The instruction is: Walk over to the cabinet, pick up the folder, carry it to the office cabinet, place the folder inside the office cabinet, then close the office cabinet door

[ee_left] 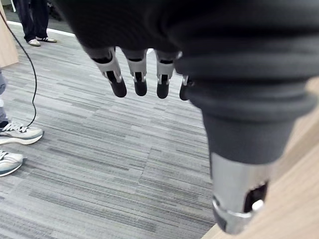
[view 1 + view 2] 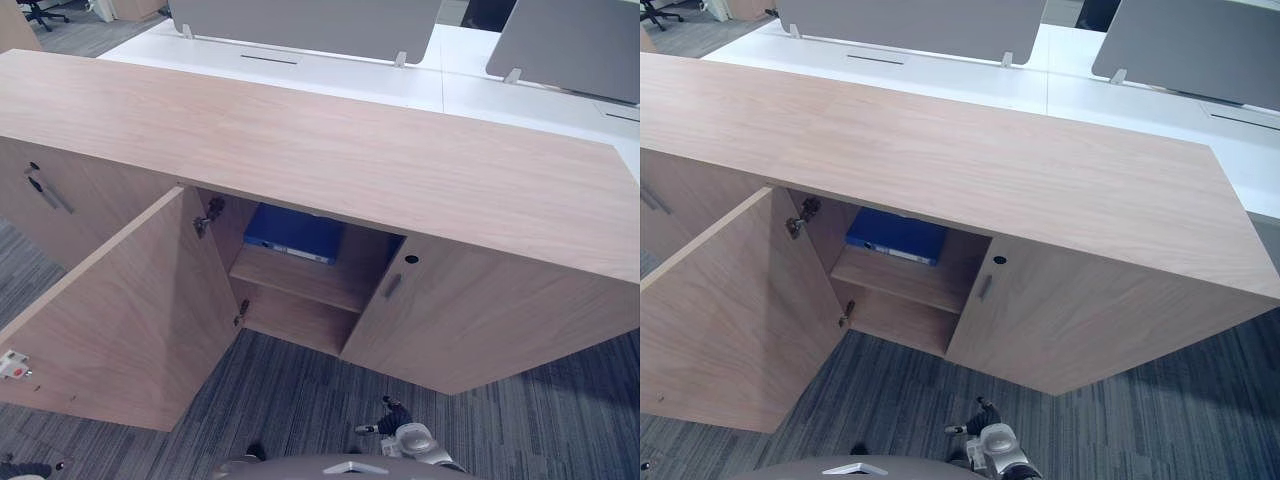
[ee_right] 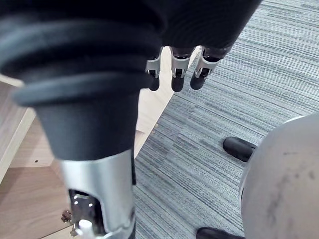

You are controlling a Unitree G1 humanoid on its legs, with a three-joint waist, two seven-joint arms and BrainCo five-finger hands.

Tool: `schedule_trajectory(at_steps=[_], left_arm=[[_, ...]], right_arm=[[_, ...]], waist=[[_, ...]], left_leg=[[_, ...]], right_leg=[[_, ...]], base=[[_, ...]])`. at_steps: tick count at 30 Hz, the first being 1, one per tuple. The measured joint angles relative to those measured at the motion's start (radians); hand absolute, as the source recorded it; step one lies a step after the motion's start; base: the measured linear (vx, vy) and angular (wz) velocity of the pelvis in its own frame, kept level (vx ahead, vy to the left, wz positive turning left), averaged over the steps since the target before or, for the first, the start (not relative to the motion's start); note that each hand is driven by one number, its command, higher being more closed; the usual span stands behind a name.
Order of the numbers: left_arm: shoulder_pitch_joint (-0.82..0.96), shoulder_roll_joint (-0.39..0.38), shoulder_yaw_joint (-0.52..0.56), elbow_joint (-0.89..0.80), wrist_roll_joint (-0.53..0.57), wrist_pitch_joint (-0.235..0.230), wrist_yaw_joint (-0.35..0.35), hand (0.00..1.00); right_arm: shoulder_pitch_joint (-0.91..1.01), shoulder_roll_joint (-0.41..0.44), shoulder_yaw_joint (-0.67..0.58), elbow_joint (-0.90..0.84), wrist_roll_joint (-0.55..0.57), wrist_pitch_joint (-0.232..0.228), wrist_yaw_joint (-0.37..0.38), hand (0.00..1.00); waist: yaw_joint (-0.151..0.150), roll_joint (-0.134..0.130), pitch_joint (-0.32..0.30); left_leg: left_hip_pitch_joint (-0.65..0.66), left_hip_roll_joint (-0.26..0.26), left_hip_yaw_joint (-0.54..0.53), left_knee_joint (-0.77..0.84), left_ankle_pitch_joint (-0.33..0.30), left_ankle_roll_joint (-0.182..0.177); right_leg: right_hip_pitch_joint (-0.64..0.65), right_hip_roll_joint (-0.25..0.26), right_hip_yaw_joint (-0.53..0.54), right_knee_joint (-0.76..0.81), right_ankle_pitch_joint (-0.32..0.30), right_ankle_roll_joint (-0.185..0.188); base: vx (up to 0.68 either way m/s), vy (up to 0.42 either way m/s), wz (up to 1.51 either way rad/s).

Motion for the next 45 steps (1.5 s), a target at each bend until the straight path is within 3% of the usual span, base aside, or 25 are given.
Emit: schedule_trajectory(at_steps=[4, 7, 9, 12, 14, 25, 27, 35, 45], left_arm=[[-0.039, 0.011, 0.025, 0.0, 0.0, 0.0, -0.006, 0.0], [-0.102, 0.177, 0.042, -0.002, -0.002, 0.001, 0.003, 0.0], [-0.121, 0.312, 0.05, -0.088, -0.004, -0.011, 0.054, 0.0], [-0.195, 0.4, 0.068, -0.119, -0.016, -0.033, 0.107, 0.0], [-0.222, 0.405, 0.067, -0.12, -0.052, -0.046, 0.136, 0.0], [-0.228, 0.295, 0.056, -0.151, -0.286, -0.054, 0.215, 0.0], [-0.219, 0.224, 0.056, -0.201, -0.377, -0.08, 0.241, 0.0], [-0.129, -0.073, 0.043, -0.356, -0.55, -0.113, 0.29, 0.0], [-0.058, -0.194, -0.029, -0.445, -0.557, -0.138, 0.296, 0.0]], right_arm=[[0.015, 0.0, 0.005, -0.002, 0.0, -0.003, -0.001, 0.0], [0.041, 0.015, 0.0, -0.006, 0.001, -0.015, -0.006, 0.0], [0.056, 0.016, 0.001, -0.01, 0.0, -0.024, -0.013, 0.0], [0.061, 0.017, 0.0, -0.011, 0.001, -0.031, -0.024, 0.0], [0.062, 0.017, -0.002, -0.011, 0.001, -0.04, -0.024, 0.0], [0.086, 0.024, -0.044, -0.016, 0.002, -0.04, -0.032, 0.0], [0.088, 0.027, -0.054, -0.016, 0.002, -0.038, -0.034, 0.0], [0.087, 0.028, -0.092, -0.028, 0.001, -0.013, -0.055, 0.0], [0.089, 0.027, -0.127, -0.04, -0.001, 0.009, -0.056, 0.0]], waist=[[0.013, 0.002, 0.0], [0.032, 0.0, 0.0], [0.041, 0.0, 0.0], [0.053, 0.005, -0.002], [0.053, 0.005, -0.002], [0.062, -0.016, -0.015], [0.062, -0.019, -0.017], [0.059, -0.023, -0.02], [0.058, -0.035, -0.028]], left_leg=[[0.0, 0.002, -0.001, 0.0, -0.008, -0.002], [0.002, 0.006, -0.011, 0.0, -0.009, -0.004], [0.002, 0.006, -0.011, 0.0, -0.012, -0.004], [0.002, 0.003, -0.013, 0.0, -0.015, -0.005], [0.002, 0.002, -0.013, 0.001, -0.015, -0.005], [0.012, 0.005, -0.016, 0.005, -0.014, -0.004], [0.013, 0.004, -0.021, 0.001, -0.01, 0.0], [-0.001, 0.004, -0.038, 0.0, -0.001, -0.003], [-0.003, -0.003, -0.045, 0.0, -0.001, -0.002]], right_leg=[[0.001, 0.001, -0.001, 0.0, -0.007, 0.001], [0.011, 0.005, -0.015, 0.0, -0.015, 0.001], [0.012, 0.004, -0.019, 0.002, -0.02, 0.001], [0.015, 0.002, -0.019, 0.004, -0.019, 0.003], [0.015, 0.002, -0.018, 0.004, -0.019, 0.003], [0.011, 0.004, -0.004, 0.014, -0.019, 0.003], [0.01, 0.003, -0.001, 0.018, -0.019, 0.002], [0.01, 0.003, -0.005, 0.018, -0.031, -0.005], [0.016, 0.001, -0.018, 0.004, -0.026, 0.0]], base=[[-0.01, -0.014, 0.02], [0.03, -0.044, 0.1], [0.04, -0.028, 0.05], [0.06, -0.013, 0.06], [0.05, -0.016, 0.04], [-0.01, -0.028, 0.0], [-0.1, -0.029, 0.0], [-0.07, -0.032, 0.06], [0.03, -0.015, 0.04]])
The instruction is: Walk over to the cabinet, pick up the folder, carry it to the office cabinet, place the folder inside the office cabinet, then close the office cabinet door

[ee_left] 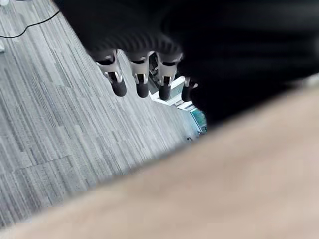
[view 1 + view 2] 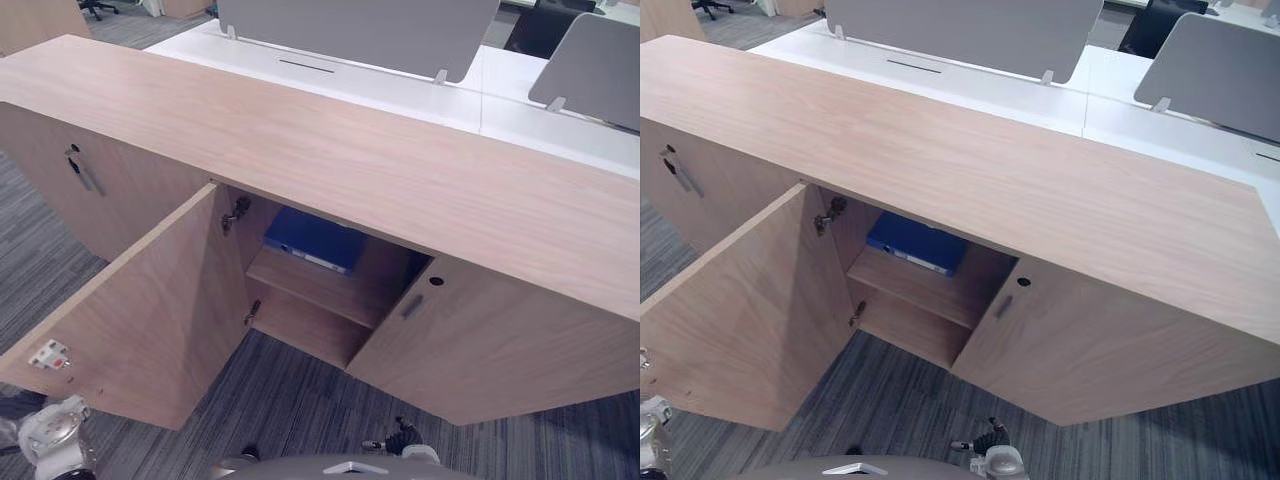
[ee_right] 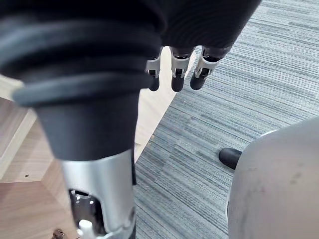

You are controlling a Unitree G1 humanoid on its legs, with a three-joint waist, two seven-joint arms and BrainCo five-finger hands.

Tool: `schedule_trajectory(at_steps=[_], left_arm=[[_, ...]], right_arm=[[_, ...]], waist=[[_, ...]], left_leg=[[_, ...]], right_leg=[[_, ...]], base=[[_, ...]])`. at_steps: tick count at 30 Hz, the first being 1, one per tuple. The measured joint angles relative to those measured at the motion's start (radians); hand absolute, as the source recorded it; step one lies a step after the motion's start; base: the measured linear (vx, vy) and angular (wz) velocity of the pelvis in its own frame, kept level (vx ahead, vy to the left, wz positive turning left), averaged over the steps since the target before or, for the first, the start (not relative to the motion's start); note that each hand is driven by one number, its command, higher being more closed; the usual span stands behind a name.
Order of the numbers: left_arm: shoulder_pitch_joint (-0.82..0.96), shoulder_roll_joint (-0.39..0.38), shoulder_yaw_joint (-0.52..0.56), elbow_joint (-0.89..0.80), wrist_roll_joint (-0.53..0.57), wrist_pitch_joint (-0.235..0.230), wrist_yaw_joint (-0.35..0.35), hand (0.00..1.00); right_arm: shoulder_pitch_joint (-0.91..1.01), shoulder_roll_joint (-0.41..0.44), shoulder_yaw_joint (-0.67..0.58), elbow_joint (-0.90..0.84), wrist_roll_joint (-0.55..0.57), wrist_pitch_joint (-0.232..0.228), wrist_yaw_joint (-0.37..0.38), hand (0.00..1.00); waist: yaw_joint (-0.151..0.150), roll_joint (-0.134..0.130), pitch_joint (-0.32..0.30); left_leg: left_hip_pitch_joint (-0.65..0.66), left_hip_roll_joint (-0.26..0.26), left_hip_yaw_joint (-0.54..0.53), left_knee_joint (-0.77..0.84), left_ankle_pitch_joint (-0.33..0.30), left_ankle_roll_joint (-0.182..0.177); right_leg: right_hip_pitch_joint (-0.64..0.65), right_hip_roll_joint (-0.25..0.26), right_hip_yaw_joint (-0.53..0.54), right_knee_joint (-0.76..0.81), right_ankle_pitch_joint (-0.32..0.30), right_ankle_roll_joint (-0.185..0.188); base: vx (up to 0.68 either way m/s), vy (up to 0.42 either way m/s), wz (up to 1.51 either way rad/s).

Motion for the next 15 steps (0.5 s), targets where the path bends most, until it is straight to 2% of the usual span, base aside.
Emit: schedule_trajectory(at_steps=[7, 10, 13, 15], left_arm=[[0.029, -0.027, -0.04, -0.025, -0.017, -0.013, -0.019, 0.0], [0.039, -0.046, -0.073, -0.027, -0.032, -0.017, -0.022, 0.0], [0.07, -0.09, -0.108, -0.057, -0.065, -0.03, -0.031, 0.0], [0.101, -0.115, -0.147, -0.067, -0.089, -0.06, -0.053, 0.0]], right_arm=[[-0.003, 0.0, -0.001, -0.001, 0.0, 0.002, 0.0, 0.0], [-0.002, 0.0, -0.001, -0.001, 0.0, 0.016, 0.0, 0.0], [0.0, 0.0, -0.001, -0.001, 0.0, 0.018, 0.0, 0.0], [0.0, 0.001, -0.001, -0.001, -0.001, 0.019, 0.0, 0.0]], waist=[[-0.005, -0.001, -0.001], [-0.015, -0.002, -0.002], [-0.019, -0.002, -0.002], [-0.017, 0.0, -0.002]], left_leg=[[0.003, 0.0, 0.0, 0.0, 0.001, 0.001], [0.003, -0.001, 0.0, 0.0, 0.003, 0.004], [0.003, -0.003, 0.001, 0.0, 0.004, 0.005], [0.004, -0.003, 0.002, 0.0, 0.006, 0.006]], right_leg=[[0.002, 0.0, 0.0, 0.001, 0.003, -0.004], [0.0, -0.002, 0.001, 0.002, 0.004, -0.005], [-0.001, -0.003, 0.004, 0.002, 0.004, -0.005], [-0.002, -0.003, 0.004, 0.002, 0.004, -0.005]], base=[[-0.03, -0.016, 0.0], [-0.05, -0.018, 0.0], [-0.03, -0.012, -0.01], [0.0, 0.0, 0.0]])
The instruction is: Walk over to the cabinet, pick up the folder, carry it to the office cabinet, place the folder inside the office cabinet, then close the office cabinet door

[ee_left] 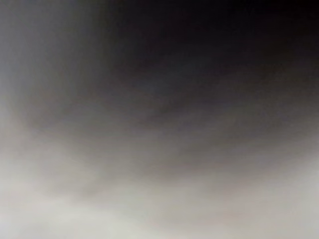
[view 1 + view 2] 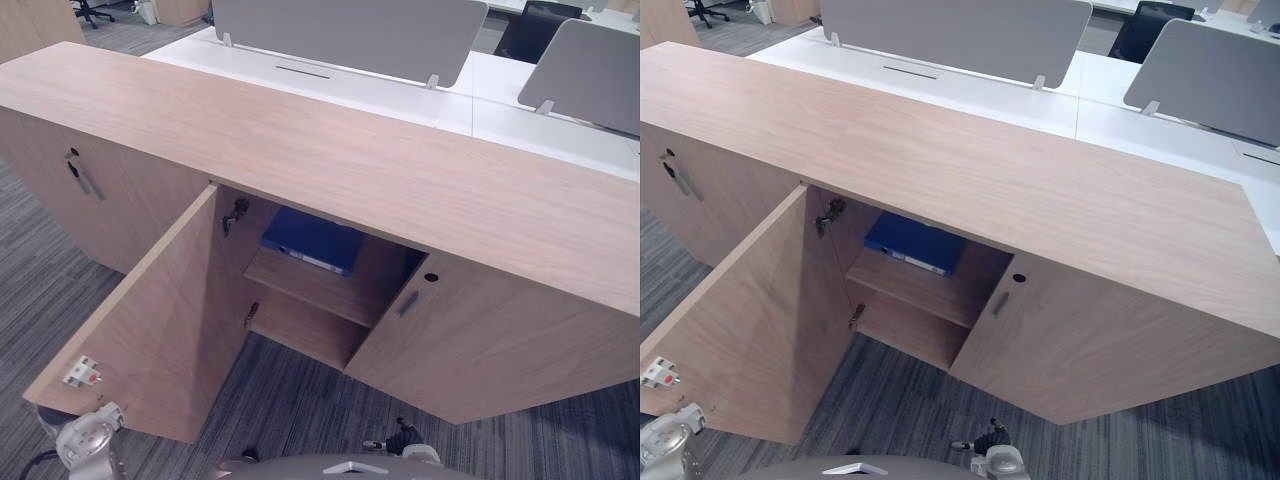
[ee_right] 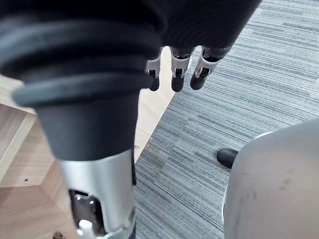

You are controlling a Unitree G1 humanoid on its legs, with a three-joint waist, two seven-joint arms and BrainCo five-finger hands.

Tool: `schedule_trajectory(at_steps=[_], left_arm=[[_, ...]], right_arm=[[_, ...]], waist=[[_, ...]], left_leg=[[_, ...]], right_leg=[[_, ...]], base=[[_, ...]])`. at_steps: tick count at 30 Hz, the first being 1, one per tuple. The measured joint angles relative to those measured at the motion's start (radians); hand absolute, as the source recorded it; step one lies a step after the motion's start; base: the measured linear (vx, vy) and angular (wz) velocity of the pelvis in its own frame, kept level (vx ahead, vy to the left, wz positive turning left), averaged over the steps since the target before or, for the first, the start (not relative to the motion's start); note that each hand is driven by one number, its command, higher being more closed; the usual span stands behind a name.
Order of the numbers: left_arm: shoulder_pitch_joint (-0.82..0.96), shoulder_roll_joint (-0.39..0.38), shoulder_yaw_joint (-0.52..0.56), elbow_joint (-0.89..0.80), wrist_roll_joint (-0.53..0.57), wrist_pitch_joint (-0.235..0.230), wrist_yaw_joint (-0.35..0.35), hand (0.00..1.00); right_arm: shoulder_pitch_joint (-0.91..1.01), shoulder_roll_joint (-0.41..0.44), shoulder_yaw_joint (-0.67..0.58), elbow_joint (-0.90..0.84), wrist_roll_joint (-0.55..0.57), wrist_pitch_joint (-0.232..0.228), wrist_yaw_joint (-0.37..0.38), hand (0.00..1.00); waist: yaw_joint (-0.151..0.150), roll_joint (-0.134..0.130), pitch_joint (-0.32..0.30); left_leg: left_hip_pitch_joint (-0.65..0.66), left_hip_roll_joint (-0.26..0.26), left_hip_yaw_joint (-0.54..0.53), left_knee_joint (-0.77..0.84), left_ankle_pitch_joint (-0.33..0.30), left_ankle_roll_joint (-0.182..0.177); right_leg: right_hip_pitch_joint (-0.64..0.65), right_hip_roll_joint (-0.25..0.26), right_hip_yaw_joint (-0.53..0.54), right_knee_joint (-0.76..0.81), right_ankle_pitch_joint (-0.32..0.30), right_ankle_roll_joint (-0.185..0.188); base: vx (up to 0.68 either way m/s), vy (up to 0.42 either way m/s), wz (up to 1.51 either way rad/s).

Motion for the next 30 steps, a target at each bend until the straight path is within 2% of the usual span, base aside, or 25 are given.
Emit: schedule_trajectory(at_steps=[7, 13, 18, 22, 23, 25, 28, 30], left_arm=[[0.06, -0.076, -0.103, 0.006, -0.069, -0.025, -0.055, 0.0], [0.089, -0.111, -0.153, 0.019, -0.132, -0.026, -0.104, 0.0], [0.098, -0.123, -0.2, 0.083, -0.155, -0.021, -0.15, 0.0], [0.112, -0.128, -0.249, 0.092, -0.164, -0.016, -0.174, 0.0], [0.105, -0.117, -0.249, 0.128, -0.162, -0.014, -0.199, 0.0], [0.093, -0.111, -0.245, 0.163, -0.16, 0.016, -0.217, 0.0], [0.128, -0.116, -0.313, 0.11, -0.159, 0.034, -0.163, 0.0], [0.156, -0.121, -0.371, 0.051, -0.15, 0.042, -0.162, 0.0]], right_arm=[[-0.001, 0.0, -0.004, -0.003, 0.0, 0.002, -0.003, 0.0], [-0.001, 0.0, -0.024, -0.004, 0.0, 0.014, -0.008, 0.0], [-0.002, 0.0, -0.025, -0.015, 0.0, 0.018, -0.008, 0.0], [-0.002, -0.001, -0.031, -0.026, 0.001, 0.019, -0.008, 0.0], [-0.003, -0.001, -0.041, -0.03, 0.001, 0.019, -0.008, 0.0], [-0.003, -0.004, -0.042, -0.036, 0.002, 0.018, -0.006, 0.0], [0.01, -0.008, -0.041, -0.045, 0.002, 0.018, -0.008, 0.0], [0.012, -0.01, -0.042, -0.047, 0.002, 0.018, -0.009, 0.0]], waist=[[-0.007, 0.003, -0.006], [-0.016, 0.007, -0.005], [-0.034, 0.009, -0.005], [-0.037, 0.012, -0.003], [-0.041, 0.015, -0.002], [-0.055, 0.015, -0.004], [-0.057, 0.015, -0.004], [-0.057, 0.013, -0.005]], left_leg=[[0.001, -0.001, 0.006, 0.0, 0.003, 0.001], [0.008, 0.0, 0.015, 0.0, 0.007, 0.001], [0.014, 0.001, 0.049, 0.0, 0.008, 0.003], [0.011, 0.004, 0.083, 0.0, 0.004, -0.003], [0.014, 0.006, 0.094, 0.0, 0.002, -0.005], [0.017, 0.012, 0.115, 0.0, 0.001, -0.007], [0.016, 0.018, 0.151, 0.001, 0.002, -0.008], [0.016, 0.017, 0.158, 0.001, 0.002, -0.008]], right_leg=[[-0.002, 0.0, 0.007, -0.002, 0.01, 0.01], [0.0, 0.0, 0.017, -0.003, 0.019, 0.01], [-0.012, 0.0, 0.055, -0.007, 0.028, 0.007], [-0.035, 0.004, 0.092, -0.006, 0.041, 0.006], [-0.038, 0.006, 0.104, -0.009, 0.043, 0.006], [-0.048, 0.013, 0.13, -0.009, 0.045, 0.004], [-0.075, 0.025, 0.179, -0.004, 0.059, 0.003], [-0.078, 0.024, 0.185, -0.003, 0.059, 0.009]], base=[[0.0, 0.0, -0.02], [-0.01, -0.004, -0.04], [-0.05, -0.005, -0.2], [-0.06, -0.003, -0.25], [-0.07, -0.002, -0.26], [-0.07, -0.011, -0.33], [-0.05, -0.014, -0.38], [-0.04, -0.003, -0.14]])
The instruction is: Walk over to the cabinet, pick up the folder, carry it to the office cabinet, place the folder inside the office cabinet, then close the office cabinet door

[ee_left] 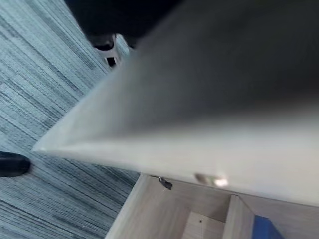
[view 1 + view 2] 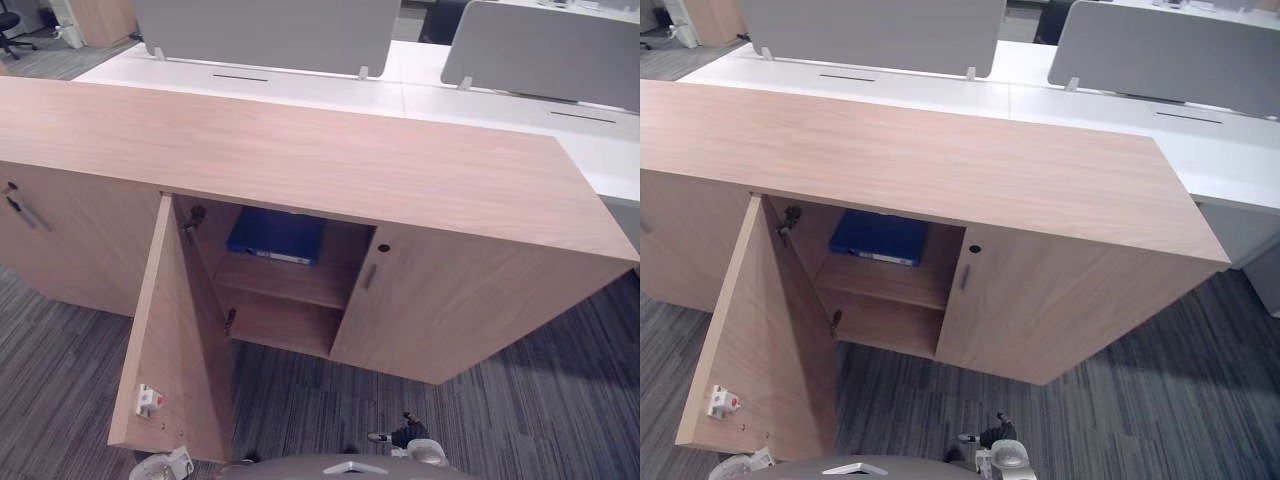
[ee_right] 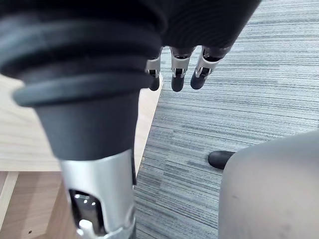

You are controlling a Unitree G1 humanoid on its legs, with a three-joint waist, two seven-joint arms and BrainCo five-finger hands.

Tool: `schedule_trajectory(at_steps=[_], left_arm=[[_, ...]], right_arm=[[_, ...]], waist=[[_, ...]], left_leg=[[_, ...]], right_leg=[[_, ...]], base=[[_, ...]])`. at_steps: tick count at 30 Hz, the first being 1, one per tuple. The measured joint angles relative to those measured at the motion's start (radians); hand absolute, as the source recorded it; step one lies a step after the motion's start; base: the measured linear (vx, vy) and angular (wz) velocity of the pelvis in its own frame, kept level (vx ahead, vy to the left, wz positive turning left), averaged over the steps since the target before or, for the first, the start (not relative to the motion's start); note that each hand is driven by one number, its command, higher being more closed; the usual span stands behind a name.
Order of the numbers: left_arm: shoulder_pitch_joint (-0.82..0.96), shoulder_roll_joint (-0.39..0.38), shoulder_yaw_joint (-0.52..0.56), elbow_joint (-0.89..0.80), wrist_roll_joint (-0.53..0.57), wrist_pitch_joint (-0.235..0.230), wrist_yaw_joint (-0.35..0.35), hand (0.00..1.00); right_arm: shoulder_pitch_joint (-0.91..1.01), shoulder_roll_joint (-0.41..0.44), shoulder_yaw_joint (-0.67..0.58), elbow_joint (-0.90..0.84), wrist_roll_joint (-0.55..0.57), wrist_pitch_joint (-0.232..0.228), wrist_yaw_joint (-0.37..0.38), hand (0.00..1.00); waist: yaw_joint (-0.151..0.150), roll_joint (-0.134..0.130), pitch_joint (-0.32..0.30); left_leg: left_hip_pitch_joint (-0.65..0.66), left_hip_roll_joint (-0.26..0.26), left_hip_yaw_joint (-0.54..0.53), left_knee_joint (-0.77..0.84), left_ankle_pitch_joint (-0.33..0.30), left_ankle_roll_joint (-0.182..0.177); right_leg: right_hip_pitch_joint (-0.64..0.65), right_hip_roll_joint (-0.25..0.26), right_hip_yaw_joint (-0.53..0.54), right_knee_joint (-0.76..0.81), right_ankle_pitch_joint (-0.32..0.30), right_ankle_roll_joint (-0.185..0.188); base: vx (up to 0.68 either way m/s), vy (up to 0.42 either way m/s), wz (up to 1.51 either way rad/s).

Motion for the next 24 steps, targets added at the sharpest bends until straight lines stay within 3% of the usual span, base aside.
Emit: schedule_trajectory(at_steps=[4, 6, 15, 24], left_arm=[[0.006, -0.034, -0.116, -0.063, 0.032, 0.0, -0.025, 0.0], [-0.041, -0.038, -0.162, -0.064, 0.028, -0.001, -0.047, 0.0], [-0.227, -0.024, -0.244, -0.116, -0.004, -0.013, -0.083, 0.0], [-0.305, 0.036, -0.303, -0.077, -0.004, 0.003, -0.088, 0.0]], right_arm=[[0.008, 0.002, -0.001, -0.01, 0.0, 0.0, 0.0, 0.0], [0.01, 0.006, -0.001, -0.017, 0.0, 0.0, 0.0, 0.0], [0.016, 0.01, -0.019, -0.027, 0.001, 0.001, 0.0, 0.0], [0.013, 0.01, -0.019, -0.027, 0.001, 0.002, 0.001, 0.0]], waist=[[-0.007, -0.002, -0.007], [-0.029, -0.001, -0.018], [-0.074, 0.021, -0.055], [-0.093, 0.024, -0.057]], left_leg=[[0.001, -0.005, 0.013, 0.0, -0.001, 0.002], [0.002, -0.005, 0.017, 0.0, -0.003, 0.002], [0.006, -0.006, 0.054, 0.002, -0.02, 0.003], [-0.002, -0.005, 0.067, 0.006, -0.034, 0.0]], right_leg=[[-0.012, -0.003, 0.019, 0.008, -0.003, 0.009], [-0.014, -0.003, 0.023, 0.008, -0.003, 0.009], [-0.014, 0.0, 0.052, -0.025, 0.021, 0.017], [-0.016, 0.002, 0.052, -0.053, 0.033, 0.006]], base=[[-0.03, 0.006, -0.12], [-0.02, -0.004, -0.08], [0.03, -0.008, -0.13], [0.01, -0.02, -0.04]])
